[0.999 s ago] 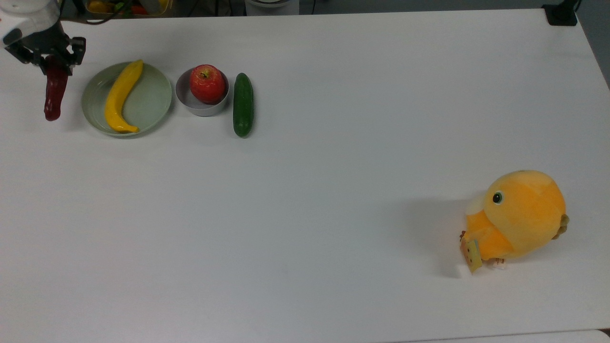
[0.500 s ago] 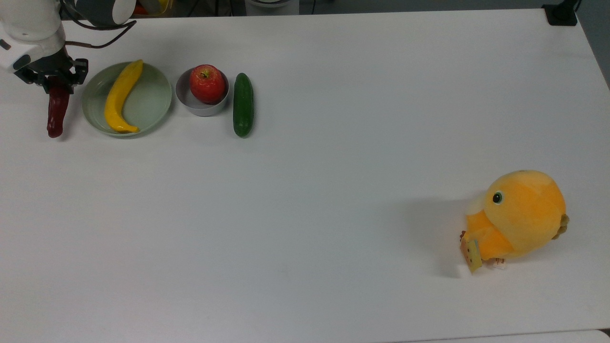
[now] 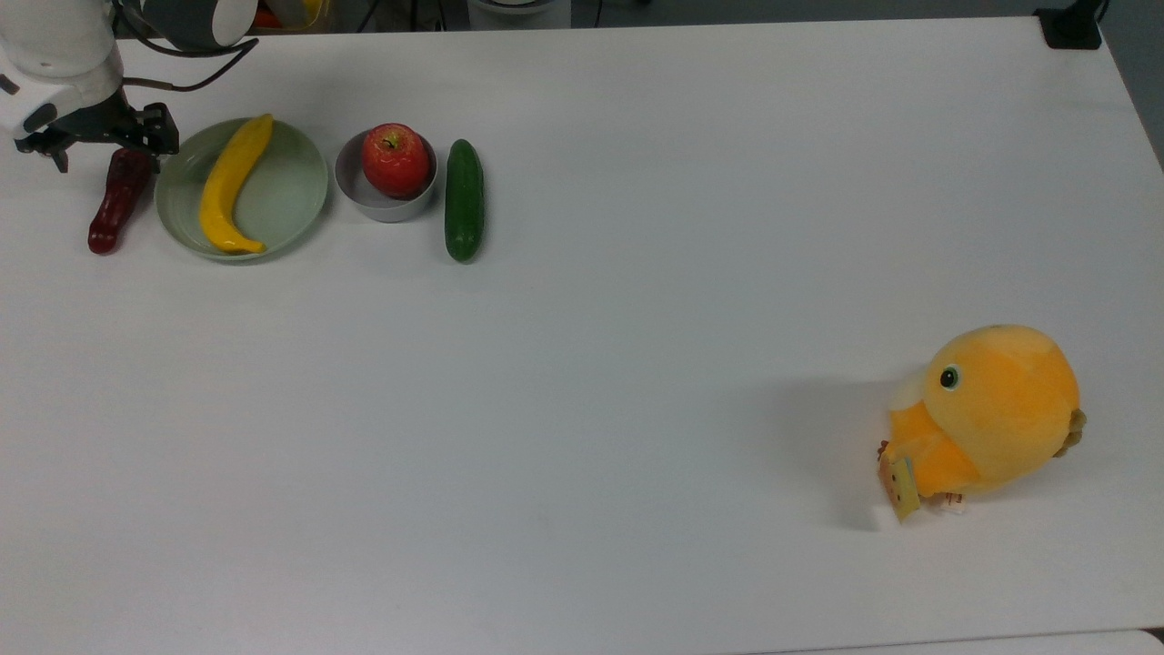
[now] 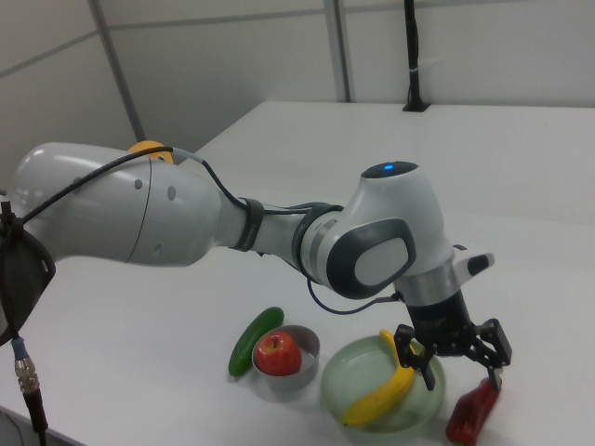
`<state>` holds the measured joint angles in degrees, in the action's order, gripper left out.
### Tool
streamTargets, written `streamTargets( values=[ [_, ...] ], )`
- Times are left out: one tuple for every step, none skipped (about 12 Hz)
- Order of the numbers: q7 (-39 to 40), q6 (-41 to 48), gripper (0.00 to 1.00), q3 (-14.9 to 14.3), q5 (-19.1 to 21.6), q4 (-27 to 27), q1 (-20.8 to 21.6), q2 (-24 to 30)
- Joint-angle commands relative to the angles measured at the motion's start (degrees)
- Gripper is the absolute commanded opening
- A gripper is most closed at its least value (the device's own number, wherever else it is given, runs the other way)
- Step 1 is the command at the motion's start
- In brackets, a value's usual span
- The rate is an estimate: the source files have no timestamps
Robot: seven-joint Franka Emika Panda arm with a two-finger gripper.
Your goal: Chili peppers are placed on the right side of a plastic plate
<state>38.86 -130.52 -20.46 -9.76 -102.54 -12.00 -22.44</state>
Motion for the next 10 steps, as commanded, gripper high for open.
streamTargets(
  values=[
    [-0.62, 0.09, 1.0, -0.2, 1.05, 0.41, 0.57, 0.29],
    [-5.07, 0.09, 1.0, 0.41, 1.14, 0.41, 0.84, 0.99],
    [-10.85, 0.09, 1.0, 2.33, 1.23, 1.19, 1.53, 1.78],
    [-16.57, -0.08, 1.0, 4.18, 1.4, 2.42, 1.45, 1.79],
    [-20.89, -0.09, 1.0, 5.85, 1.93, 2.6, 1.72, 2.4],
    [-24.24, 0.26, 1.0, 7.43, 2.89, 2.61, 2.24, 3.88],
    [-27.06, 1.66, 1.0, 8.41, 4.55, 2.52, 3.55, 4.94],
    [-30.56, 4.37, 1.0, 9.2, 6.22, 2.69, 4.61, 5.91],
    [-33.56, 6.05, 1.0, 10.16, 7.72, 2.69, 5.75, 7.22],
    [-36.28, 7.2, 1.0, 11.91, 8.43, 2.78, 6.8, 8.46]
  ],
)
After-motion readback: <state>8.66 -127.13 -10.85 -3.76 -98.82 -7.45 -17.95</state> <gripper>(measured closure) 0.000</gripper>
